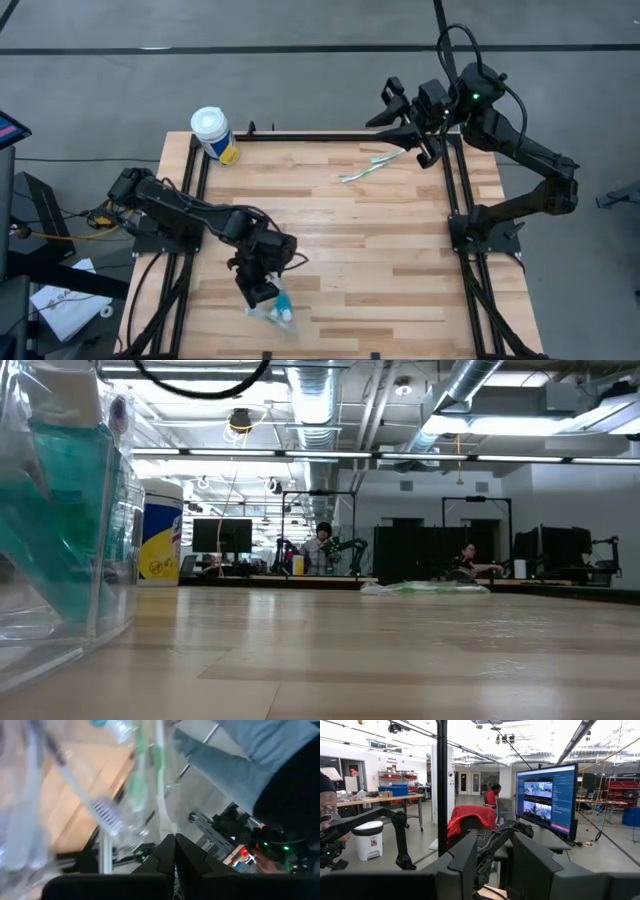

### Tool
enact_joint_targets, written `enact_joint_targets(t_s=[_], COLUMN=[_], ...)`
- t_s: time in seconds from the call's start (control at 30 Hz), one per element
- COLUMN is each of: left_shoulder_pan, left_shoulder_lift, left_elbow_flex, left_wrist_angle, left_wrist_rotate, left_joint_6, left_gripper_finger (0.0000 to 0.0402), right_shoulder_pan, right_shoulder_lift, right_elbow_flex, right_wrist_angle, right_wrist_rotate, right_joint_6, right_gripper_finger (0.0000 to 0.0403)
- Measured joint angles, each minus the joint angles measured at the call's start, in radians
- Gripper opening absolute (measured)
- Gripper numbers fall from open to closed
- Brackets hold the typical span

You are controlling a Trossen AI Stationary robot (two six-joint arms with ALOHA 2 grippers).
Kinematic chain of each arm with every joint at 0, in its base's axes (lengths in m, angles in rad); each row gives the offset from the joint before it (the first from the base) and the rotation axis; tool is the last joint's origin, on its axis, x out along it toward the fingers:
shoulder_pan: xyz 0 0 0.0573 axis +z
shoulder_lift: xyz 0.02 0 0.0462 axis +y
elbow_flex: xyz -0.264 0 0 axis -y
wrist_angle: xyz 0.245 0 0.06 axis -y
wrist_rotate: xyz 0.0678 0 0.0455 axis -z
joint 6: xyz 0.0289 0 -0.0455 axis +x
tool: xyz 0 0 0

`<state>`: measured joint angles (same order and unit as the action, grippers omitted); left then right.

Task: Pick & Place toothbrushing station
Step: Put the green toothbrush into the transparent organizer

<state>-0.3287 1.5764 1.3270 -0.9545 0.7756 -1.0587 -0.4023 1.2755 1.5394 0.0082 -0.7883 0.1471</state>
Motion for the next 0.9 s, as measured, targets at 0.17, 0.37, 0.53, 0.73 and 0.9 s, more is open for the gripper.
enact_joint_targets(t_s=[0.17, 0.37, 0.53, 0.73, 0.9], left_shoulder_pan=[0.022, 0.054, 0.057, 0.035, 0.014], left_shoulder_lift=[0.000, 0.044, 0.119, 0.208, 0.251], left_elbow_flex=[0.000, 0.001, 0.002, 0.001, 0.001], left_wrist_angle=[0.069, 0.148, 0.226, 0.240, 0.241], left_wrist_rotate=[-0.016, -0.065, -0.066, -0.069, -0.076], left_joint_6=[-0.016, -0.020, -0.018, -0.021, -0.028], left_gripper_finger=[0.0000, 0.0000, 0.0000, 0.0000, 0.0000], right_shoulder_pan=[0.000, 0.000, 0.000, 0.000, 0.000], right_shoulder_lift=[0.000, 0.000, 0.000, 0.000, 0.000], right_elbow_flex=[0.000, 0.000, 0.000, 0.000, 0.000], right_wrist_angle=[0.000, 0.000, 0.000, 0.000, 0.000], right_wrist_rotate=[0.000, 0.000, 0.000, -0.014, -0.023], right_joint_6=[-0.011, -0.016, -0.016, -0.016, -0.015], right_gripper_finger=[0.0118, 0.0118, 0.0118, 0.0118, 0.0118])
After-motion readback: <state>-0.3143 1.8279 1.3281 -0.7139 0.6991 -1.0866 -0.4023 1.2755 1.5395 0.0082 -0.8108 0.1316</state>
